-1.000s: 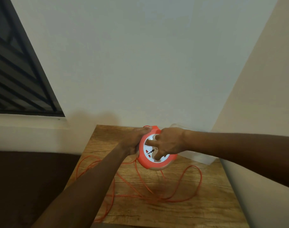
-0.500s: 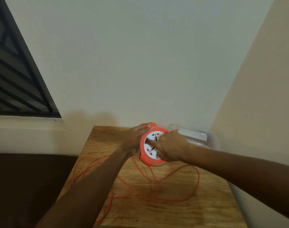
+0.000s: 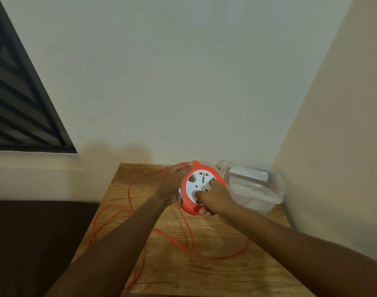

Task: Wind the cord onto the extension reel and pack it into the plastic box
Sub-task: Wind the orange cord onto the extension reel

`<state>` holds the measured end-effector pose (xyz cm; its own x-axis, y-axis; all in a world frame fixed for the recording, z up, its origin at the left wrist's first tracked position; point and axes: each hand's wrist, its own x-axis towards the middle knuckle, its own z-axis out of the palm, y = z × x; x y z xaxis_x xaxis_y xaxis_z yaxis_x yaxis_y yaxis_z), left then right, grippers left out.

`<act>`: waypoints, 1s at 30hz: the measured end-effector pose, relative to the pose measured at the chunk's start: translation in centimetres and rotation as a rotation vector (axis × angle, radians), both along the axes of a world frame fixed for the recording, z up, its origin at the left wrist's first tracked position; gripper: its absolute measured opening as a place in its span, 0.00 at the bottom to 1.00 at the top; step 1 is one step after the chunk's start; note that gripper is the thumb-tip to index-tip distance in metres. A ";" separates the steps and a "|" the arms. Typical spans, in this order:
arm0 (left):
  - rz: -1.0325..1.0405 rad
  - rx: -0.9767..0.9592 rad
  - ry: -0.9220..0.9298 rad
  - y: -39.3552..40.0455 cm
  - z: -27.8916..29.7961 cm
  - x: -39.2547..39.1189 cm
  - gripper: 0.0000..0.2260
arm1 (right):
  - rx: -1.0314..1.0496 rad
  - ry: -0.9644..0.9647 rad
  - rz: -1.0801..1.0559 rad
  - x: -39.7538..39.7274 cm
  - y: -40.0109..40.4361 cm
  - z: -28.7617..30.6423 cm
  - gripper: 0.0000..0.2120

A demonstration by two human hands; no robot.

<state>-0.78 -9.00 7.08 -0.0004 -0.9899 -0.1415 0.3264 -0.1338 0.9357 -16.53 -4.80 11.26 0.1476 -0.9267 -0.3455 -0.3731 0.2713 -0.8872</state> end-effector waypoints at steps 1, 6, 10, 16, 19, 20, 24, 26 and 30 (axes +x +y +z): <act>-0.006 0.008 0.006 0.0 0.1 0.1 0.12 | -0.083 0.101 0.049 -0.6 -0.1 0.1 0.20; -0.061 -0.001 -0.011 -0.1 -0.3 0.9 0.12 | -0.941 1.007 0.662 -4.5 -1.9 1.6 0.24; -0.124 0.022 -0.011 -0.1 -0.3 0.9 0.12 | -1.203 1.203 1.265 -5.7 -3.9 4.0 0.24; -0.233 0.085 -0.043 -0.2 0.1 0.6 0.13 | -1.293 1.366 1.554 -3.9 -5.0 6.1 0.28; -0.261 0.091 -0.081 -0.3 0.1 0.6 0.13 | -1.238 1.468 1.617 -2.7 -4.8 6.5 0.31; -0.265 0.084 -0.078 -0.3 0.1 0.7 0.13 | -1.217 1.514 1.631 -2.3 -4.6 6.5 0.31; -0.264 0.072 -0.098 -0.3 0.3 0.7 0.12 | -1.237 1.609 1.655 -1.2 -3.9 5.9 0.31; -0.253 0.068 -0.111 -0.5 0.1 0.7 0.12 | -1.273 1.606 1.642 -0.7 -3.6 5.8 0.30; -0.226 0.084 -0.154 -0.5 -0.1 1.1 0.15 | -1.357 1.619 1.660 -0.5 -3.0 5.2 0.27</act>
